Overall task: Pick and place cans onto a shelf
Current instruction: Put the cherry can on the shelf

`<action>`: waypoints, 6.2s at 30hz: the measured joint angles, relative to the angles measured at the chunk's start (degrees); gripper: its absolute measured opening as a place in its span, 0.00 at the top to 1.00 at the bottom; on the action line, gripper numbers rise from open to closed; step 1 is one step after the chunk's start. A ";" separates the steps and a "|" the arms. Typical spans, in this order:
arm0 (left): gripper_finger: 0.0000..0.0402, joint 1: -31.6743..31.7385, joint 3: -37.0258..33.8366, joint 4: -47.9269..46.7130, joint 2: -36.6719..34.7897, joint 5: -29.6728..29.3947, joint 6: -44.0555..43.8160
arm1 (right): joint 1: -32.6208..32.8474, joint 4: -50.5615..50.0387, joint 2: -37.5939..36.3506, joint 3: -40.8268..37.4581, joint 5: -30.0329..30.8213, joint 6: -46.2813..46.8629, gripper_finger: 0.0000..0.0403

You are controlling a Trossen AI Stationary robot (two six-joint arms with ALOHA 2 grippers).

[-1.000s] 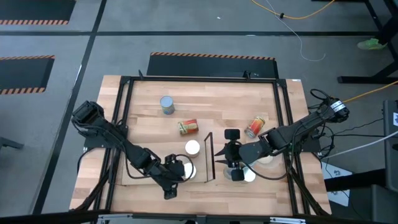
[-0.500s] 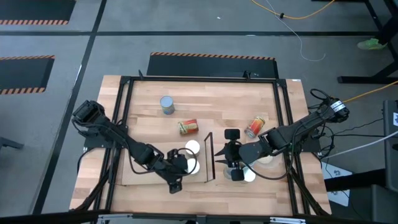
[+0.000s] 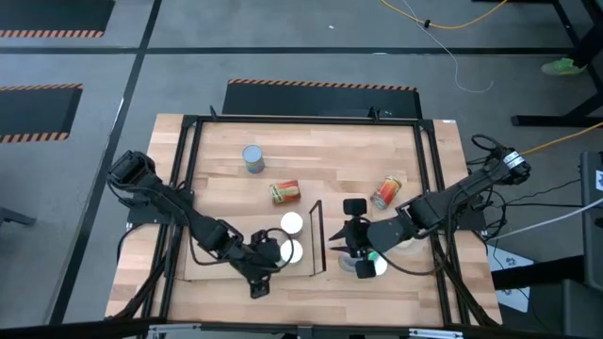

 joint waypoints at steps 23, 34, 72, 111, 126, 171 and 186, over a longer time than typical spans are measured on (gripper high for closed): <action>1.00 7.85 0.00 -6.71 -25.98 -15.38 14.21 | -0.03 -14.75 -17.03 -7.89 13.06 -0.26 0.73; 1.00 31.08 0.04 -21.74 -33.09 -10.97 15.66 | -12.80 3.83 -26.63 -26.31 4.67 -9.46 0.73; 0.76 66.14 0.00 -29.85 -21.84 -0.74 17.51 | -47.60 12.57 -26.85 -30.69 -26.23 -24.45 0.73; 0.79 66.65 0.13 -32.82 -5.25 1.16 17.97 | -47.71 12.14 -26.85 -30.67 -26.58 -24.26 0.73; 0.99 66.65 0.11 -33.04 -5.18 0.90 20.06 | -47.71 12.14 -26.85 -30.67 -26.56 -24.24 0.73; 1.00 34.29 1.79 -47.88 -32.92 18.78 -1.85 | -47.69 12.23 -26.84 -30.67 -26.43 -24.24 0.73; 1.00 12.09 1.81 -58.83 -32.42 9.69 -19.79 | -47.71 12.27 -26.84 -30.67 -26.44 -24.22 0.73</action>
